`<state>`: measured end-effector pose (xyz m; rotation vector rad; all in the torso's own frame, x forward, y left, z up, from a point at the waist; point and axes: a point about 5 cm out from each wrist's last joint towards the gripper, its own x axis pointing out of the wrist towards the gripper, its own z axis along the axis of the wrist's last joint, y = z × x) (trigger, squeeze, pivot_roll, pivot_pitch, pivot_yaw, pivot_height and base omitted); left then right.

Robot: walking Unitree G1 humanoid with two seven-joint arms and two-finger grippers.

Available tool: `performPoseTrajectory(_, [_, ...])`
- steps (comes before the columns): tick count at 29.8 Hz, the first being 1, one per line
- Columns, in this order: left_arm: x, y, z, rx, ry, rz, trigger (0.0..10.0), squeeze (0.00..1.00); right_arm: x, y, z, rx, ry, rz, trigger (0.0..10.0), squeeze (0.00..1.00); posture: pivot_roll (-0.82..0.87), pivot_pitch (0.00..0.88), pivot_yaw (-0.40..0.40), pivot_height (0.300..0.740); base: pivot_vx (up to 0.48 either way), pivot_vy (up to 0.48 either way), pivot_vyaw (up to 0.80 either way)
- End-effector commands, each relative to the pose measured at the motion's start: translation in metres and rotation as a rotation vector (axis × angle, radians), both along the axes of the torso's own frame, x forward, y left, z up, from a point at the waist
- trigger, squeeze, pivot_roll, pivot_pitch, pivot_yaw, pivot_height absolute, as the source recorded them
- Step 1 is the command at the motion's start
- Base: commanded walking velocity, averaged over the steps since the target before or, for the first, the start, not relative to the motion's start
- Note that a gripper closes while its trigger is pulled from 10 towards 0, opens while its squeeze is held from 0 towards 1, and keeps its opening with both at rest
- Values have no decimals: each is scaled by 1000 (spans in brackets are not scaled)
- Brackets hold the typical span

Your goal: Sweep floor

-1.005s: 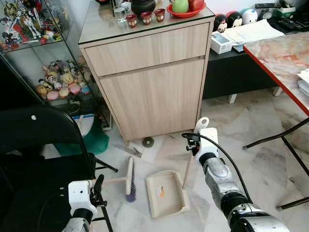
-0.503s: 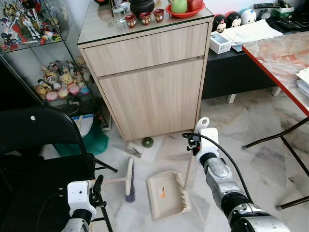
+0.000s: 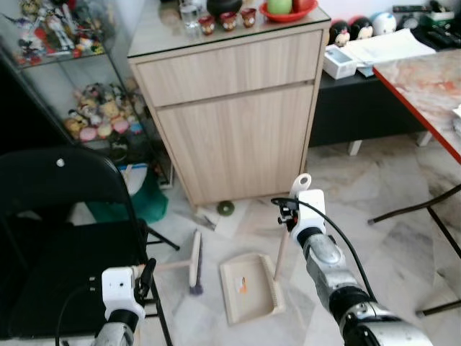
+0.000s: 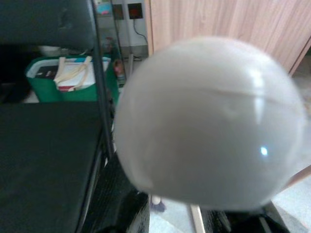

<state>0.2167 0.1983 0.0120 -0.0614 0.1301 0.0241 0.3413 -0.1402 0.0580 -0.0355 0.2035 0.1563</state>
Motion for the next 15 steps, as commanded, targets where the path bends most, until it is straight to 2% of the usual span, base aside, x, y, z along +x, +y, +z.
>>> performPoseTrajectory(1, [-4, 6, -2, 27, 25, 0, 10000, 0, 3, 7, 6, 19, -21, 9, 10000, 0, -220, 31, 148, 740, -274, 0, 0])
performPoseTrajectory(15, [-1, 5, 0, 30, 17, -6, 10000, 0, 6, 3, 8, 13, -22, -4, 10000, 0, -221, 61, 149, 740, -269, 0, 0])
